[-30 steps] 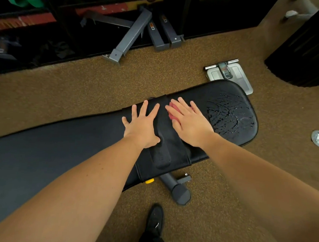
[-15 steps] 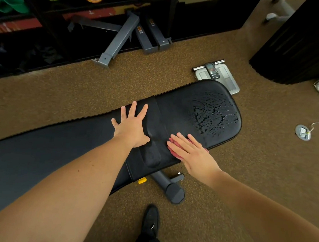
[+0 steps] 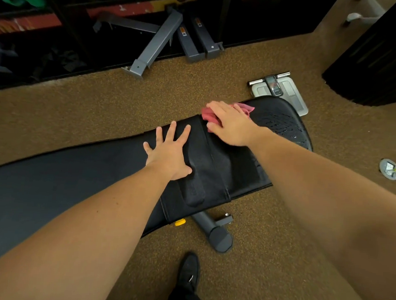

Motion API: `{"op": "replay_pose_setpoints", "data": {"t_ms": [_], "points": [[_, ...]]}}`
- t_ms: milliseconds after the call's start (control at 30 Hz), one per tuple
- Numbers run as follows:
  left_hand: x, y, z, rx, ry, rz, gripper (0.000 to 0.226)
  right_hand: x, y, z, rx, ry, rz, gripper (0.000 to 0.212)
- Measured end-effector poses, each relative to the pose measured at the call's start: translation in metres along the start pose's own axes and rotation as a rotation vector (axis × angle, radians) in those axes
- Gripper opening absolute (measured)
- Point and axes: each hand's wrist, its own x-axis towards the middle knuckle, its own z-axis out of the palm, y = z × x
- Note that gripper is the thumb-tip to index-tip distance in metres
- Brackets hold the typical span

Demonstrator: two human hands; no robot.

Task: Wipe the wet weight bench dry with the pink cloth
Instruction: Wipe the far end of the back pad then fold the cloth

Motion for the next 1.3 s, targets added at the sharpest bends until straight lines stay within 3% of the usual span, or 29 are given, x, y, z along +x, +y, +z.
{"op": "replay_pose_setpoints", "data": {"t_ms": [167, 367, 800, 1033, 1133, 1300], "points": [[-0.001, 0.001, 0.000, 0.002, -0.007, -0.006, 0.123, -0.017, 0.004, 0.033, -0.002, 0.114, -0.116, 0.056], [-0.002, 0.003, -0.003, 0.009, -0.018, -0.008, 0.124, -0.059, -0.001, 0.050, 0.045, 0.115, -0.157, 0.056], [-0.001, 0.003, -0.003, 0.024, -0.020, -0.019, 0.124, -0.129, -0.020, 0.078, 0.098, 0.220, -0.098, 0.038], [-0.009, 0.013, -0.005, 0.050, -0.009, -0.011, 0.117, -0.145, -0.025, 0.089, 0.044, 0.267, -0.048, 0.035], [-0.014, 0.028, -0.003, 0.055, -0.015, 0.069, 0.110, -0.155, -0.026, 0.094, 0.054, 0.289, -0.046, 0.034], [-0.025, 0.050, 0.013, 0.040, -0.084, 0.104, 0.122, -0.179, -0.023, 0.102, 0.100, 0.236, -0.012, 0.041]]}}
